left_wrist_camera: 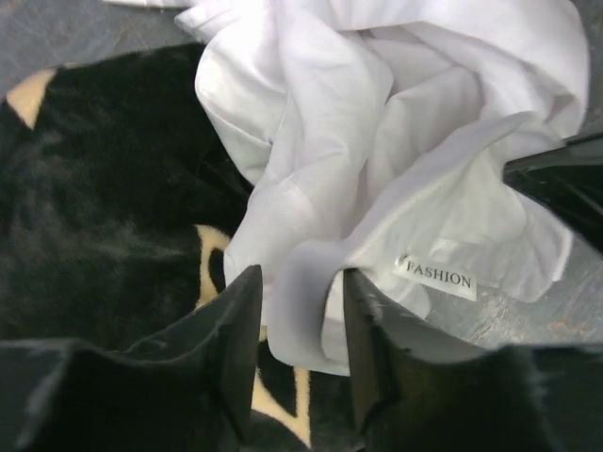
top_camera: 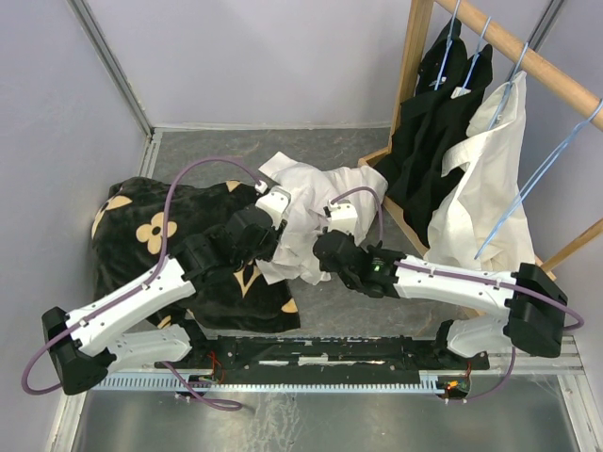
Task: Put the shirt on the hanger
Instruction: Adjust the shirt at the center of the board.
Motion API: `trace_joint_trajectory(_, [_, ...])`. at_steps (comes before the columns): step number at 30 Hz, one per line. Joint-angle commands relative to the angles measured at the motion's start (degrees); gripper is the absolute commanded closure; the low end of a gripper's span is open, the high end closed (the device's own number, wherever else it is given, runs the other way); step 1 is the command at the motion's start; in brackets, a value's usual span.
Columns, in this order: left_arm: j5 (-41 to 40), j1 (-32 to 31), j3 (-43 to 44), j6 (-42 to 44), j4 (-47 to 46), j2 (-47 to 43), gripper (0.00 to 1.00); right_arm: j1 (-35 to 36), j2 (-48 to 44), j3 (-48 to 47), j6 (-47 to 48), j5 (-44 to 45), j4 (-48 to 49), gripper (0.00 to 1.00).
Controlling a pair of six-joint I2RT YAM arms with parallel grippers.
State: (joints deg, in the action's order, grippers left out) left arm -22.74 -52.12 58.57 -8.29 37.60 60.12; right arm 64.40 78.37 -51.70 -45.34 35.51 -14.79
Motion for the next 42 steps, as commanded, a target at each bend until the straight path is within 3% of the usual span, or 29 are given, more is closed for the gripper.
trace_joint_trajectory(1, [-3.74,0.26,-5.0,-7.24,-5.34,-2.69,0.42,0.11,-4.54,-6.21,4.66,1.43,-1.91,1.0])
trace_joint_trajectory(6, [-4.68,0.22,-11.92,-16.81,-8.95,-4.66,0.27,0.12,-7.16,-8.94,5.79,-0.63,-2.04,1.0])
trace_joint_trajectory(13, [-9.9,0.14,-16.93,-23.86,-8.19,-8.58,0.22,0.13,-7.97,-9.45,5.53,-2.46,-0.31,1.0])
trace_joint_trajectory(20, [-15.37,0.09,-18.29,-26.27,-5.25,-12.94,0.26,0.16,-8.97,-8.6,3.39,-0.02,-0.59,1.0])
trace_joint_trajectory(34, [-11.25,0.14,-28.63,-36.39,-10.44,-23.12,0.26,0.06,-7.0,-9.34,3.19,0.75,-0.71,0.99])
trace_joint_trajectory(38, [-11.86,0.13,-29.26,-37.21,-10.17,-22.36,0.33,0.03,-6.09,-9.32,3.26,-0.02,-0.51,0.98])
trace_joint_trajectory(42, [-11.25,0.12,-29.41,-37.67,-12.24,-21.18,0.48,0.02,-5.78,-9.13,3.53,-0.31,-0.51,0.98])
